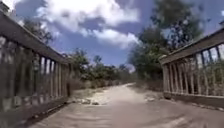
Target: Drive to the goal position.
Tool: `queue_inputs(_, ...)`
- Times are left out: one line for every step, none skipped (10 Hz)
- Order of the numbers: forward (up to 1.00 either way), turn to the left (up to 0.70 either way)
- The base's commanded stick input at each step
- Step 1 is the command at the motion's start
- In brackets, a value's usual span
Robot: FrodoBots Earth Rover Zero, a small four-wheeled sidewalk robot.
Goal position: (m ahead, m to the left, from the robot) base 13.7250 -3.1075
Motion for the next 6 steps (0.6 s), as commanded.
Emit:
queue_inputs(1.0,0.0)
queue_inputs(1.0,0.0)
queue_inputs(1.0,0.0)
queue_inputs(1.0,0.0)
queue_inputs(1.0,0.0)
queue_inputs(1.0,0.0)
